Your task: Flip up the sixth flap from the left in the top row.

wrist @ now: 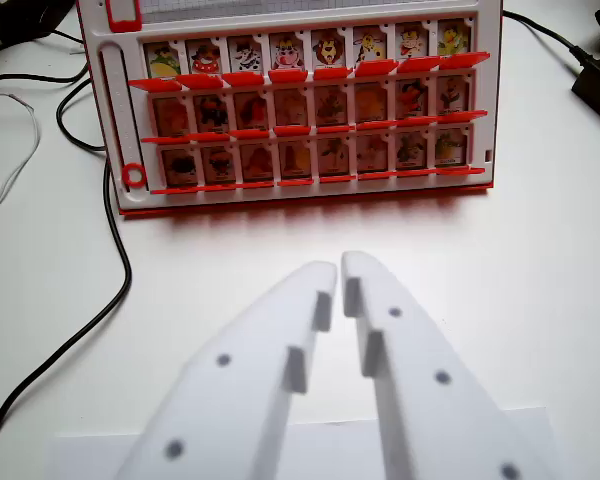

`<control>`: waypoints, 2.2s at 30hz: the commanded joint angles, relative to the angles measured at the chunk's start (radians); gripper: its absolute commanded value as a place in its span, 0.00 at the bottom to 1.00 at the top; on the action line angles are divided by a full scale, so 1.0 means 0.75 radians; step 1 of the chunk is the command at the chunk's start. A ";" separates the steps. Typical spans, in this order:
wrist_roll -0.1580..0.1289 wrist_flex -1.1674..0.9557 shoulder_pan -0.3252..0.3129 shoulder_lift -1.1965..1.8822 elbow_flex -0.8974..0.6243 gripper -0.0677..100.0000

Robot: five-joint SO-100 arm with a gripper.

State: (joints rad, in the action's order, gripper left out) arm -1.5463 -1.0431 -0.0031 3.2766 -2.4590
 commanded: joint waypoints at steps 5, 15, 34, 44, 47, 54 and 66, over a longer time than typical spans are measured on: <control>0.004 -0.004 0.006 -0.006 0.096 0.00; 0.004 -0.004 0.006 -0.006 0.094 0.00; -0.008 -0.008 -0.035 -0.006 0.094 0.00; -0.008 0.010 -0.020 -0.006 0.088 0.00; -0.008 0.010 -0.016 -0.006 0.084 0.00; 0.008 -0.067 -0.045 -0.090 0.170 0.00; -0.012 0.176 -0.166 -0.808 0.515 0.00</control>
State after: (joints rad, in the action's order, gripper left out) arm -1.5432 -0.9771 -0.1181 2.8133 -2.2135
